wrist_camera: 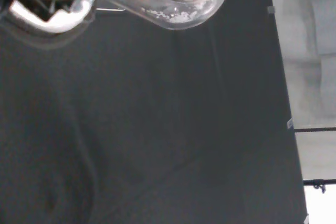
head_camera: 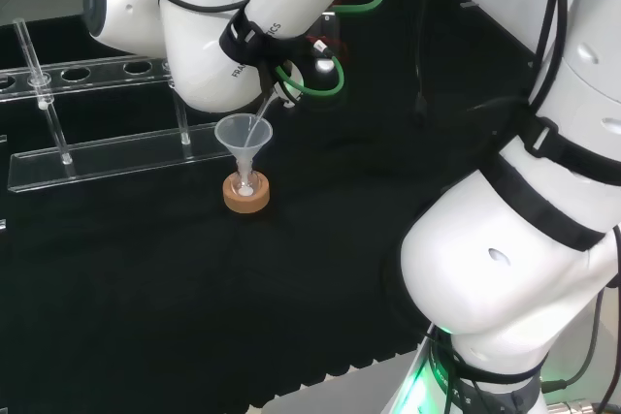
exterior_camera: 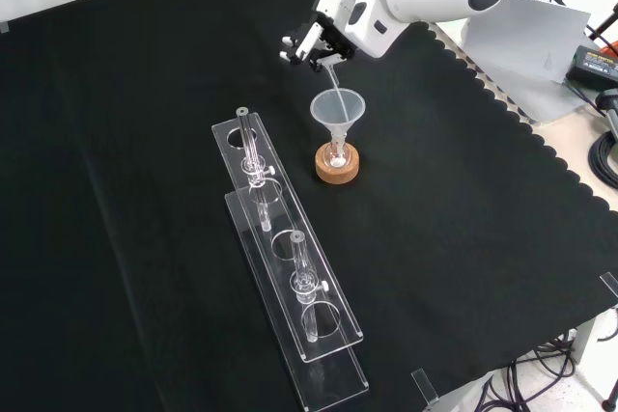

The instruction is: Pour all the NaCl from the weighing funnel into the round-bottom flask.

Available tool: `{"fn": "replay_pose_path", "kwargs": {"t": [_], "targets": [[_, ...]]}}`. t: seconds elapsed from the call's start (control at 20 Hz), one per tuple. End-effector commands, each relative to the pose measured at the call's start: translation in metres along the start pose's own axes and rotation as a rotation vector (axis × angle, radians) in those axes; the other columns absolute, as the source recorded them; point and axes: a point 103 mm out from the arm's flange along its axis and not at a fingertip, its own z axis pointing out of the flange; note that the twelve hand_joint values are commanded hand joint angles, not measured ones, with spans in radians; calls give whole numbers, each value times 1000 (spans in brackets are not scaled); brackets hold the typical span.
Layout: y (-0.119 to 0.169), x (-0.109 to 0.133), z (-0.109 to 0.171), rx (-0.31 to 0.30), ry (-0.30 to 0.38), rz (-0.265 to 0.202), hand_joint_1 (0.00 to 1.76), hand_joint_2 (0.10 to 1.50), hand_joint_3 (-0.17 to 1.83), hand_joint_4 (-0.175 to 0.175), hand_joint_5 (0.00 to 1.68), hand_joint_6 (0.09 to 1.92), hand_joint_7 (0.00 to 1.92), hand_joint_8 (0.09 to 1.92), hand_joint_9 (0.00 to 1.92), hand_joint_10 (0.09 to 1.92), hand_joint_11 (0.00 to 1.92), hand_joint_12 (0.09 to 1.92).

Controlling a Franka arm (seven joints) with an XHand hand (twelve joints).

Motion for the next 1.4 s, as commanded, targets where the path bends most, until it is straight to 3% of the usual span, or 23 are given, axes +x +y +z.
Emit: {"fn": "replay_pose_path", "kwargs": {"t": [0.05,0.6,0.85,1.4], "targets": [[-2,-6,-6,-29,-59,-17,1163,485,840,175,1491,345,1792,156,1353,207,201,1481],[-1,-2,-29,-90,-195,-42,1164,474,859,175,1489,361,1808,139,1368,204,239,1461],[5,0,-33,-59,-257,-20,1165,467,873,175,1485,377,1823,119,1418,211,319,1413],[7,1,-31,-77,-328,-7,1165,466,879,175,1478,394,1841,97,1452,207,422,1356]]}}
